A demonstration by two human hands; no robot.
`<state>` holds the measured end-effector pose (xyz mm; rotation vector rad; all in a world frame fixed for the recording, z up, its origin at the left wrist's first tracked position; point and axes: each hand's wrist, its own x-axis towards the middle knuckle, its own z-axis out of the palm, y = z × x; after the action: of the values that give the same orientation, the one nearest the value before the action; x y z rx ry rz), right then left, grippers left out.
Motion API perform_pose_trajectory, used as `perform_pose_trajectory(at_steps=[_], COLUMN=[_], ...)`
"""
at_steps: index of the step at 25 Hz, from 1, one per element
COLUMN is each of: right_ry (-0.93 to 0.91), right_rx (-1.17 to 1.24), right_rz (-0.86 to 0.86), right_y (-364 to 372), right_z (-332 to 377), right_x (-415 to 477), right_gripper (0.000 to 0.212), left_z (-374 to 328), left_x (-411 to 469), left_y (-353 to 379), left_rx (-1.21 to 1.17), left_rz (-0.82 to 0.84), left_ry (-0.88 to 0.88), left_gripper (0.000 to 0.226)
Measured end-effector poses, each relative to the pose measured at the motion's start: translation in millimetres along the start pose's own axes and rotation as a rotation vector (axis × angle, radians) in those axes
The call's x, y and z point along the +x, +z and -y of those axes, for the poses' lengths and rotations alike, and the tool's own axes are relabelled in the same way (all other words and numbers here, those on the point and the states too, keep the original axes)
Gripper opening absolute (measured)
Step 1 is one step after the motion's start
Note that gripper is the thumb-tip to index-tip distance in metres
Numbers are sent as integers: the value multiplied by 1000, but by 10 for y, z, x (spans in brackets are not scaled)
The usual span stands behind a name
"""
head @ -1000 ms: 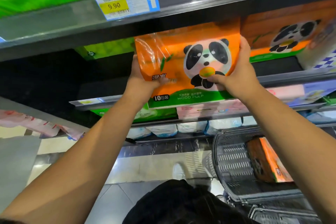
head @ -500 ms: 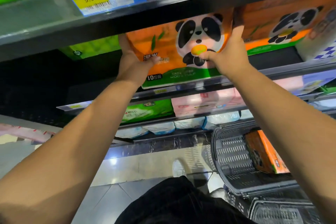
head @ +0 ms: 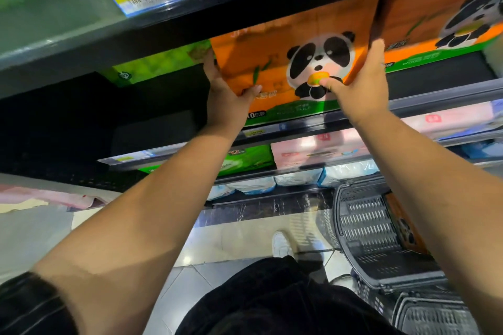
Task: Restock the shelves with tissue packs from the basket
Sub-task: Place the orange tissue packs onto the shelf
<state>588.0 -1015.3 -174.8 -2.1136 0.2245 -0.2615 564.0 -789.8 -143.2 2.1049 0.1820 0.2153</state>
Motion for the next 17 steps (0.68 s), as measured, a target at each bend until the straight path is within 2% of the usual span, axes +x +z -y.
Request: perform_pose_trajectory(at_steps=[2,5,9,11,12,13,15,17], right_ry=[20,60,69,135,187,240,277,148], right_rx=[-1,-65,-296,-471,-463,-391,-283,-338], right_rz=[2,-10,-17,-42,-64,-77,-54,18], right_y=[22,56,68,62,66,77,139,223], right_z=[-65,-127,-65,-23,-7,8,-14,-64], right_x=[-65,-126,-16,77,111,137,160,128], right_gripper=[93,95,86,86,84,76,47,25], left_z=[113,260,273,258,251,238,213,247], left_x=[-21,-70,56,162,218,277,386,453], left_y=[-5,17,80,145,179,209,257,286], left_rx=[30,90,124,162,181,192,170,110], left_rz=[59,129,72,61,65,71,74,59], left_ry=[-36,-114,-101,-100,-117,-133,-173,-200], left_gripper=[97,97,98,99,99,96,86,76])
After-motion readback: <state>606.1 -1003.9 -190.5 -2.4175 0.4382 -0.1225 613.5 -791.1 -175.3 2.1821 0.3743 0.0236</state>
